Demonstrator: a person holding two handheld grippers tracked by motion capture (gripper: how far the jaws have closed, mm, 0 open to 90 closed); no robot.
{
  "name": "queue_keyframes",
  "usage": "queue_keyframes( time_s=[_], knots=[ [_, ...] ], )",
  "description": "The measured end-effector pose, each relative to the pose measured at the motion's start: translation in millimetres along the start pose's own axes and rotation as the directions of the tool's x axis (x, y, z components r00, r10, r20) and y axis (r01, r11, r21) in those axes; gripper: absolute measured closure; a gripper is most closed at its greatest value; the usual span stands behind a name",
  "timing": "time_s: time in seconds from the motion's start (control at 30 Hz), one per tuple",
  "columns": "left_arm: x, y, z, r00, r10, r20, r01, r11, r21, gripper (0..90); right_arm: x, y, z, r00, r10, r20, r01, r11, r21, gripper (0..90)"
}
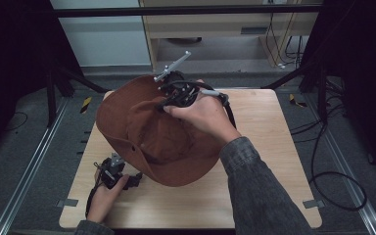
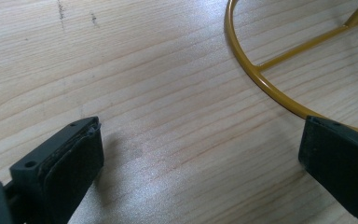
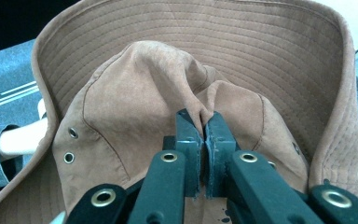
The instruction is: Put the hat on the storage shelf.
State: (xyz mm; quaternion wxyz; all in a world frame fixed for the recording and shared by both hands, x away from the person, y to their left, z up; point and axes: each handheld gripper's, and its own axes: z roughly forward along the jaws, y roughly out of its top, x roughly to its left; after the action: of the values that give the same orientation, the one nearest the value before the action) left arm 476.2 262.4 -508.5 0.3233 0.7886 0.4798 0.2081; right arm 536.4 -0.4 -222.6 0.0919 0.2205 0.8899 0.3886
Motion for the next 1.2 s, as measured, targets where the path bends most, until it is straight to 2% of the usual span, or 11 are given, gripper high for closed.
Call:
queue_keyframes(
  time_s=[1.2],
  knots=[
    [-0.6, 0.1, 0.2, 1.0, 0.005, 0.003, -0.005, 1.0, 0.001, 0.0, 1.7, -4.5, 17.5, 0.9998, 0.008, -0.017, -0.008, 0.999, 0.032, 83.0]
  ],
)
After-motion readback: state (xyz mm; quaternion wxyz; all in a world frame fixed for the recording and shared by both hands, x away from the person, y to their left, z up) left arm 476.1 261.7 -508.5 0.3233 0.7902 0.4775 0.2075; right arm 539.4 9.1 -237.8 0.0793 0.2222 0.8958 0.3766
